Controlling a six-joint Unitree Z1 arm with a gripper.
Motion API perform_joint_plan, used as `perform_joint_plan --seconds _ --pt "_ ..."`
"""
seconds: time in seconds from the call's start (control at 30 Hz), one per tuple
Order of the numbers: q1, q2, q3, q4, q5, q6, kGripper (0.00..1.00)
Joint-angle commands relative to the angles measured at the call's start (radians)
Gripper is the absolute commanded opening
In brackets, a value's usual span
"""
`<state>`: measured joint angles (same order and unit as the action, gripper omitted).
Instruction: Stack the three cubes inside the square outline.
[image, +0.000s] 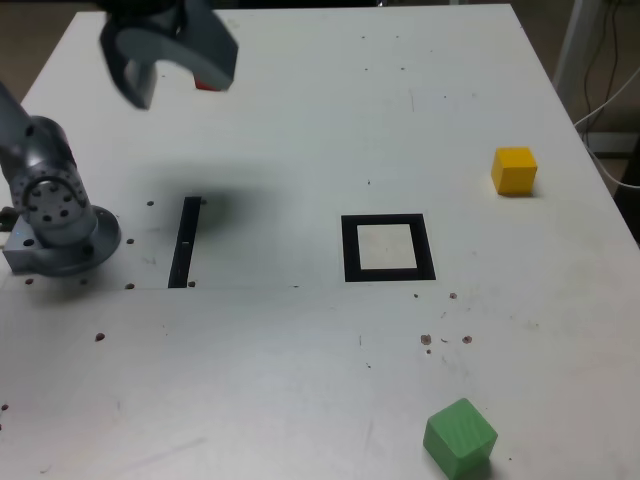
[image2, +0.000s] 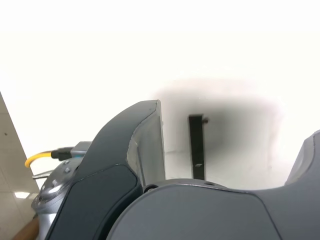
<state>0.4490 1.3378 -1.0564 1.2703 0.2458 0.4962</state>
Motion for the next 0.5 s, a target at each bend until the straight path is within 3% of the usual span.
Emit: perform_joint_plan --seconds 0.0,0.47 --pt "0.070 0.040 -0.037 0.004 -0.003 0.037 0.96" --pt "0.493 0.323 -0.280 -0.049 -0.032 0.300 0.94"
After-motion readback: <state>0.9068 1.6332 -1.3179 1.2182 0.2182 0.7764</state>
